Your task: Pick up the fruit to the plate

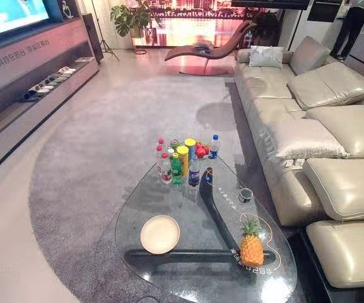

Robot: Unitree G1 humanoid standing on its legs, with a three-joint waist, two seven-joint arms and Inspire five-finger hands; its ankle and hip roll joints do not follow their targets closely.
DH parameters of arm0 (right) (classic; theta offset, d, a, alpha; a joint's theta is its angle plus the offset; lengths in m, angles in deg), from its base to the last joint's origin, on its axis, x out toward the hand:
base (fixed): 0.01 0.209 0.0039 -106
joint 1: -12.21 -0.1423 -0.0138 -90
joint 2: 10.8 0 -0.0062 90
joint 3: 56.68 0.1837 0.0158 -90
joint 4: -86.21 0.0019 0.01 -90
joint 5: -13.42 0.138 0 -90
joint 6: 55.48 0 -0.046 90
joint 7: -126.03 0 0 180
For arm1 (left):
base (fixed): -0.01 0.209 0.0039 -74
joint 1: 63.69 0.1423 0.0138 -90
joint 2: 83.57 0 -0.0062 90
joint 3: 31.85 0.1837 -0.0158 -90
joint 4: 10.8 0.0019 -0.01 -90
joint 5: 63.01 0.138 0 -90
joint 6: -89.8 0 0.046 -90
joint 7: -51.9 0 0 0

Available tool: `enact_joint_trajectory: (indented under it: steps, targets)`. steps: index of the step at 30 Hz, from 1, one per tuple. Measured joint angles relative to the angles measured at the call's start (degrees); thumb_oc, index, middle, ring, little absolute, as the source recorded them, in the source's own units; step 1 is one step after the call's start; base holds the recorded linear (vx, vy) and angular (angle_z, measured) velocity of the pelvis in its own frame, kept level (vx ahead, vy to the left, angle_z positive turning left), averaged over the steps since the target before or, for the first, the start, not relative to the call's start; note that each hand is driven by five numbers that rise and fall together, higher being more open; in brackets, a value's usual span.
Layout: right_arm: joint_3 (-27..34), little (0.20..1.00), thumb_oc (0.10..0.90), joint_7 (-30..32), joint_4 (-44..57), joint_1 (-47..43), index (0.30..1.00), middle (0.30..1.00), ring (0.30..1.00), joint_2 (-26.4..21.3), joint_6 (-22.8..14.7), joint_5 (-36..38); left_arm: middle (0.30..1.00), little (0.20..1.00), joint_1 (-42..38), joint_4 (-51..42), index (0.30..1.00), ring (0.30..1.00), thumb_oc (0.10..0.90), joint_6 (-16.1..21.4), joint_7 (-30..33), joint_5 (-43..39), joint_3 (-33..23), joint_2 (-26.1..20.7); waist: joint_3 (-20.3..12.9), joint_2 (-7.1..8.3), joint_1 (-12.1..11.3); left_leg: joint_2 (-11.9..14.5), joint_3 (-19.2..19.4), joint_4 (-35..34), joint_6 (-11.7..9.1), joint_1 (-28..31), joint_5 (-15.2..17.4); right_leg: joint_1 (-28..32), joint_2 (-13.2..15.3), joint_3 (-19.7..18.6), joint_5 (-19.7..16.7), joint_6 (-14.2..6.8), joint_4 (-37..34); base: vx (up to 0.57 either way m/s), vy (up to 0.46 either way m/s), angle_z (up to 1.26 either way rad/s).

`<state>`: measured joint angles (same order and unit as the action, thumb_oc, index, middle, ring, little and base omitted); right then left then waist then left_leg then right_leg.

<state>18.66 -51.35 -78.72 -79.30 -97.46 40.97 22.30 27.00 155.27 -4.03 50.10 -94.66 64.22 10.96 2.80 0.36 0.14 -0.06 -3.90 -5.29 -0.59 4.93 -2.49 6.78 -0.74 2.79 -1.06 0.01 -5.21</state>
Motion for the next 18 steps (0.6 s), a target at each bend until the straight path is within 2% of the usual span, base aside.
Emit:
enact_joint_trajectory:
  steps: [1,18]
  targets:
    - [0.0,0.9,0.8,0.0,0.0,0.0,0.9,0.9,0.9,0.0,0.0,0.0,0.9,0.9,0.0,0.0,0.9,0.9,0.8,0.0,0.0,0.0,0.0,0.0,0.0,0.0,0.0,0.0,0.0,0.0,0.0,0.0,0.0,0.0,0.0,0.0,0.0,0.0,0.0,0.46,0.06,-0.5]
    - [0.0,0.9,0.8,0.0,0.0,0.0,0.9,0.9,0.9,0.0,0.5,0.0,0.9,0.9,0.0,0.0,0.9,0.9,0.8,0.2,0.0,0.0,-0.1,0.0,0.4,0.14,0.0,0.0,0.0,0.0,0.0,0.0,0.0,0.0,0.0,0.0,0.0,0.0,0.0,0.0,0.0,0.0]
